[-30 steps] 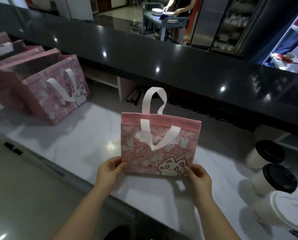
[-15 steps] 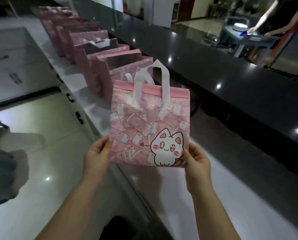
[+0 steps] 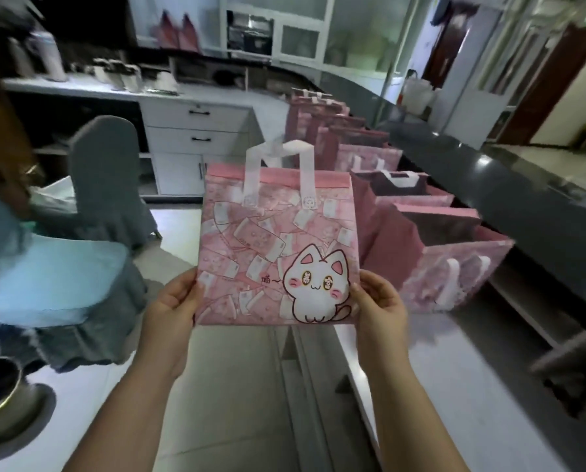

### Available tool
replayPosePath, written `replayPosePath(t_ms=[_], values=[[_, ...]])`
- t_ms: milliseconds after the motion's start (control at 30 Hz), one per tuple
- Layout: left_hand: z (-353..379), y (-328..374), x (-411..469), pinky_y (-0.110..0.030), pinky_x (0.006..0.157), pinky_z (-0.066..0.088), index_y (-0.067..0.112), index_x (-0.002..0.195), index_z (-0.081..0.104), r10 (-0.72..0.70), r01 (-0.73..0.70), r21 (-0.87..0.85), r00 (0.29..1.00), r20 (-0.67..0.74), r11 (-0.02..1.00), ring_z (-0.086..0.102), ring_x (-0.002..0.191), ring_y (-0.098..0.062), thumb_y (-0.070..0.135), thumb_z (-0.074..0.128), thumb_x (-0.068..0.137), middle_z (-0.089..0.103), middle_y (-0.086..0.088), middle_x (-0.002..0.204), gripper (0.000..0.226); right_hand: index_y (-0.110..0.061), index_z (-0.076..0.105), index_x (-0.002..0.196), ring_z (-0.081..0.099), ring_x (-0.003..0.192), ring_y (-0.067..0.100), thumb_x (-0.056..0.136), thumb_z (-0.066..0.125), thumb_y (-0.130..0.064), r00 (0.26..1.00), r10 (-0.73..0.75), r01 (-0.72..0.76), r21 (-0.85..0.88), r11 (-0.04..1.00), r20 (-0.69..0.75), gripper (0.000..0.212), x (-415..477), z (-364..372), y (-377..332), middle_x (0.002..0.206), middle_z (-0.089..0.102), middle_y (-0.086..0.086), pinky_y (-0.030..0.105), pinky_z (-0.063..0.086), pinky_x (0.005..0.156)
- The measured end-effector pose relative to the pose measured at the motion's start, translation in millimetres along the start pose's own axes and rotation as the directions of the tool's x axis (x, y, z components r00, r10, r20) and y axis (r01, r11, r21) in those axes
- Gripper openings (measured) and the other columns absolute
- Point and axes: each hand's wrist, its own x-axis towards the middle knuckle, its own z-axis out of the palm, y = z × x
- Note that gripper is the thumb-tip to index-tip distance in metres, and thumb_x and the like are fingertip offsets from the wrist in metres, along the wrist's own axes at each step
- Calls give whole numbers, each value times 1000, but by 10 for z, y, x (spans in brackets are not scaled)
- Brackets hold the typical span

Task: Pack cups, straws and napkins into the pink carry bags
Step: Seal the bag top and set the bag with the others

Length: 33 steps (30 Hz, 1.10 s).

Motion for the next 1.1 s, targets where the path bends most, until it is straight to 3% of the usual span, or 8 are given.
replayPosePath(t_ms=[67, 233, 400, 667, 833, 933, 1100], values=[[-147, 214, 405, -36, 85, 57, 20, 112, 69, 22, -22, -16, 999, -30, 1000, 68, 105, -24, 7, 57, 95, 72, -6, 112, 25, -12, 71, 95, 69, 89, 29, 84, 63, 6, 998, -12, 12, 10, 1000, 54, 22, 258, 471, 57, 96, 74, 12, 44, 58, 75], [-430, 741, 1382, -25, 73, 59, 17, 111, 68, 65, -67, -12, 991, -117, 998, 71, 94, -15, 5, 55, 96, 74, -1, 105, 23, -15, 69, 99, 69, 90, 21, 84, 61, 10, 982, -32, 31, 11, 999, 185, 30, 883, 1563, 276, 98, 74, 7, 26, 57, 69], [-582, 1003, 2410, -24, 70, 59, 13, 118, 66, 46, -48, -9, 991, -127, 999, 70, 97, -16, 2, 55, 95, 73, -1, 107, 28, -9, 68, 103, 66, 93, 25, 84, 57, 13, 982, -31, 27, 26, 999, 186, 30, 1533, 2389, 475, 99, 73, 10, 39, 56, 79], [-359, 938, 4148, -27, 69, 58, 24, 101, 71, 37, -42, -48, 994, -102, 998, 71, 94, -19, 3, 56, 95, 74, -4, 105, 26, -14, 71, 98, 68, 85, 22, 85, 56, 10, 985, 1, -6, 29, 1000, 174, 31, 2943, 3231, 737, 96, 74, 7, 34, 56, 72], [-27, 1039, 5429, -25, 61, 57, 23, 99, 72, 75, -80, -72, 994, -74, 994, 72, 87, -15, 3, 58, 94, 75, 0, 102, 25, -7, 69, 104, 67, 92, 30, 83, 56, 13, 985, -18, 4, 81, 997, 170, 31, 4148, 3801, 893, 105, 72, 17, 47, 53, 83], [175, 1205, 6235, -21, 55, 55, 20, 101, 70, 116, -119, -51, 991, -72, 992, 73, 80, -12, 0, 56, 94, 75, -1, 99, 26, -8, 69, 101, 68, 88, 27, 82, 57, 14, 980, -28, 6, 107, 994, 198, 31, 4925, 4255, 896, 100, 73, 15, 37, 58, 74], [380, 1605, 7543, -26, 67, 58, 19, 105, 69, 176, -176, 5, 981, -80, 984, 72, 93, -17, 1, 56, 94, 74, -2, 105, 25, -9, 70, 97, 71, 79, 23, 82, 56, 15, 964, -19, -36, 199, 979, 265, 31, 6097, 5136, 780, 92, 74, 12, 28, 57, 60]])
